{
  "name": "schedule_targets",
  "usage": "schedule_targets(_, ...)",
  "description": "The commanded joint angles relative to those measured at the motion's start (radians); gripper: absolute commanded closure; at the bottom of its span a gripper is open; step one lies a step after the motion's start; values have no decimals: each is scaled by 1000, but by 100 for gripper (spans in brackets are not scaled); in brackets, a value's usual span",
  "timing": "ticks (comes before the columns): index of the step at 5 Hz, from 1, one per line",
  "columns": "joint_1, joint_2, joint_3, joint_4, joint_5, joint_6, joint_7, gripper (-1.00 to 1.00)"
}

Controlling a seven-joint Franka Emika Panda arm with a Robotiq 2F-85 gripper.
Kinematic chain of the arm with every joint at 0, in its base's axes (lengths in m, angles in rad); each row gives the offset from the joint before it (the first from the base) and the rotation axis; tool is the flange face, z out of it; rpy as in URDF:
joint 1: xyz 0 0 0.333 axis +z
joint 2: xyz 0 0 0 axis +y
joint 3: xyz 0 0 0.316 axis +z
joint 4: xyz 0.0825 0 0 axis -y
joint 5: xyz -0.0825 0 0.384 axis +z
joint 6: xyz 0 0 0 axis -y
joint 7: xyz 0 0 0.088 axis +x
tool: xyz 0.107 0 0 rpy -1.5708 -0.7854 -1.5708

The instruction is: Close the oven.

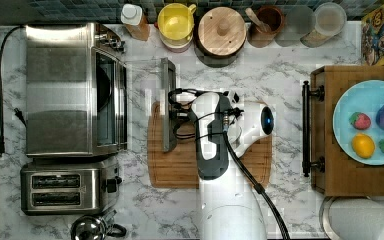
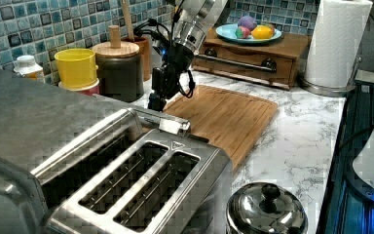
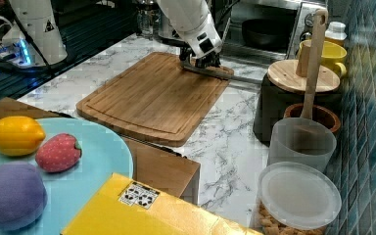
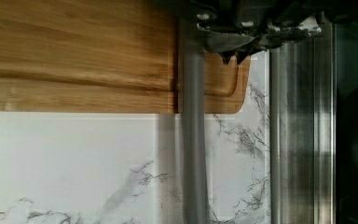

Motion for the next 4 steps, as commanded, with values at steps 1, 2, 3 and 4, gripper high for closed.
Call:
schedule_targets(1, 27, 22, 54, 211, -2, -184, 39, 100)
schedule_targets(2, 61, -19, 78, 190, 16, -167, 41, 100)
schedule_targets(3, 102, -66, 105, 166, 31, -123, 54, 100)
schedule_targets(4, 157, -113, 121, 161, -5, -63, 136, 100)
